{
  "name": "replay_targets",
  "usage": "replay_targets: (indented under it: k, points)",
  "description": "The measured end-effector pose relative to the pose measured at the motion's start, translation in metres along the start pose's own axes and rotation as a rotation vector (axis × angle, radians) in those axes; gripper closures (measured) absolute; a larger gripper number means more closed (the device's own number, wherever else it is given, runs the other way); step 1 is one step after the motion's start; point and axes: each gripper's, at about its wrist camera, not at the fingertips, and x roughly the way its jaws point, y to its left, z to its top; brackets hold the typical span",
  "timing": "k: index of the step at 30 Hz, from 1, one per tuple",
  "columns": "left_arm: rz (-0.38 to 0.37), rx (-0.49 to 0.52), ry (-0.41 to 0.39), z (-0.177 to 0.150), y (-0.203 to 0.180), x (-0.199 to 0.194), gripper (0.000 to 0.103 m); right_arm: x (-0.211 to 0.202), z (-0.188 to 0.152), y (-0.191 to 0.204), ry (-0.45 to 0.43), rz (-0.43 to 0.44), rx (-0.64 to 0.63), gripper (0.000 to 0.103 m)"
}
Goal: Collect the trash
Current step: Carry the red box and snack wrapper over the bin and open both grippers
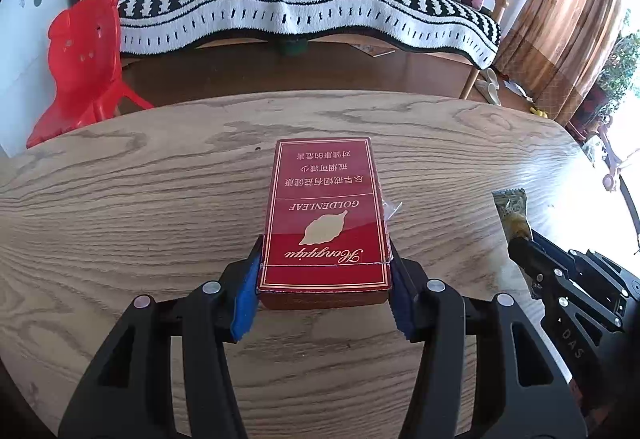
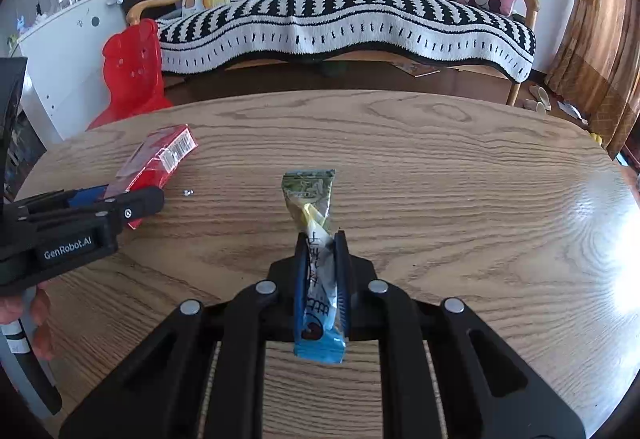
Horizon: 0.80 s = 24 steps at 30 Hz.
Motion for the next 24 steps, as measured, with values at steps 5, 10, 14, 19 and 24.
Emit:
replay_targets:
  k: [5,10,14,19,24]
  points:
    - [0.005,0.005,-0.004,-0.002,-0.002,-0.003,0.05,-0.003,-0.001,-0.004,-0.002,0.009,0.013,0.09]
    - [0.0,0.015,-0.014,-0.006,-0.007,-0.012,0.05,-0.019,-0.003,-0.004,-0.011,0.022,0.007,0.09]
    - [-0.007,0.053,-0.027,-0.012,-0.024,-0.031,0.05,-0.042,-0.003,-0.012,-0.038,0.024,0.036,0.09]
    - [-0.062,0.113,-0.12,-0.023,-0.064,-0.087,0.05,-0.103,-0.015,-0.034,-0.124,0.034,0.119,0.09]
    - [-0.216,0.176,-0.172,-0.066,-0.138,-0.154,0.05,-0.198,-0.06,-0.099,-0.209,-0.003,0.214,0.089]
